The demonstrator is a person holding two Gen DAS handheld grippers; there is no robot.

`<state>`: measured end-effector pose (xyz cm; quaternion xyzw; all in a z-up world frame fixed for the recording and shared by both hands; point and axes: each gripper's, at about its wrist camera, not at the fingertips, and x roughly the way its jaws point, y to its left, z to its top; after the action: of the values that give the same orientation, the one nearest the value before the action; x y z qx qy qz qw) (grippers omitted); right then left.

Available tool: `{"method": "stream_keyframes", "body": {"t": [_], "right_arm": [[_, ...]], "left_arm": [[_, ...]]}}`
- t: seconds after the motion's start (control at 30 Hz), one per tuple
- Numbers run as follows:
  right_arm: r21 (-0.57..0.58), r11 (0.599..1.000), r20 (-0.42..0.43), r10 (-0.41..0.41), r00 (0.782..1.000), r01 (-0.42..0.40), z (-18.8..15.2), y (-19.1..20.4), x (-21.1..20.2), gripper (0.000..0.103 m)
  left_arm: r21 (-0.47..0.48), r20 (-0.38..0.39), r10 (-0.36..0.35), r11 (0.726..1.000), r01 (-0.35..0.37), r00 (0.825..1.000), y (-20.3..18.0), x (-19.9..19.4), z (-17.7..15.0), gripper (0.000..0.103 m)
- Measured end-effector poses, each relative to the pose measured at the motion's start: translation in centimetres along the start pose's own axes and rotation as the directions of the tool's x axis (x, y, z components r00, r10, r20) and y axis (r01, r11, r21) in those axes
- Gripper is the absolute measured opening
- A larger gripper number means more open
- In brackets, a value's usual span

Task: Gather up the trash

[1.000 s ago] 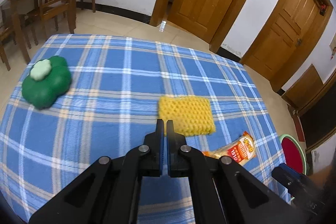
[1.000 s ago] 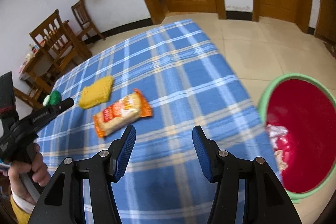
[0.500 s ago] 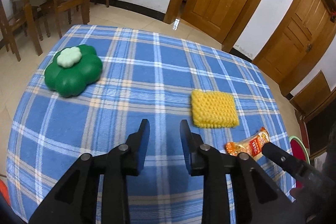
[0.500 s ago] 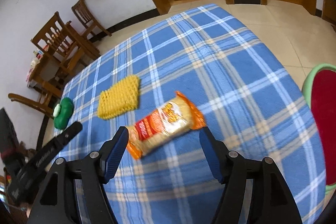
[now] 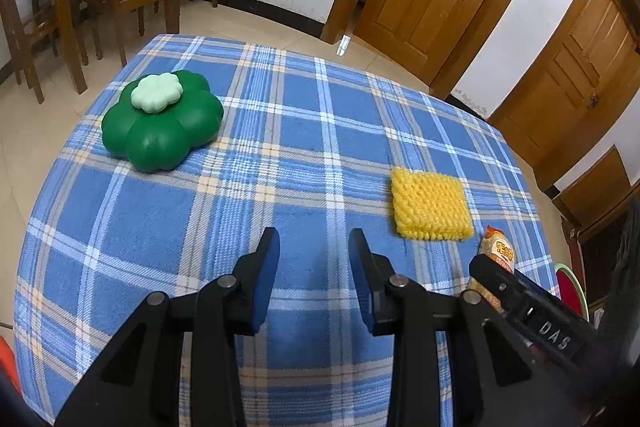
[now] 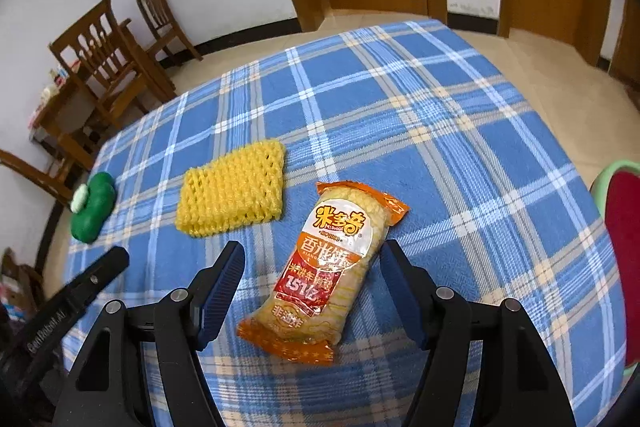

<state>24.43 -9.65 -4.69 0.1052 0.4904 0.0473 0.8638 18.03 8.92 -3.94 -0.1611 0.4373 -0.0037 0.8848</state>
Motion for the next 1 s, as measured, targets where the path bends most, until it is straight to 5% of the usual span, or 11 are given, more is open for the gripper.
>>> {"method": "stream_keyframes", "body": {"t": [0.07,0.2,0.83,1.0], "right_arm": [[-0.022,0.999,0.009,-0.035,0.999,0.035,-0.2,0.2,0.0,0.049],[-0.032,0.999,0.013,-0.025,1.0,0.025,-0.2,-0.6,-0.2,0.043],[0.064,0.998,0.084,-0.02,0.996,0.014,-1.8,-8.6,-5.5,0.042],[0.095,0.995,0.092,-0.015,0.996,0.006,-2.0,-10.2,-6.1,0.042]], "left_arm": [[0.003,-0.004,-0.002,1.0,0.002,1.0,-0.1,0.1,0.0,0.036],[0.017,-0.006,-0.001,1.0,0.001,1.0,-0.7,0.2,0.0,0.046],[0.121,-0.045,-0.03,0.992,0.035,0.999,-7.2,2.9,0.7,0.088],[0.188,-0.042,-0.015,0.982,0.023,0.999,-9.9,4.2,0.8,0.09]]}}
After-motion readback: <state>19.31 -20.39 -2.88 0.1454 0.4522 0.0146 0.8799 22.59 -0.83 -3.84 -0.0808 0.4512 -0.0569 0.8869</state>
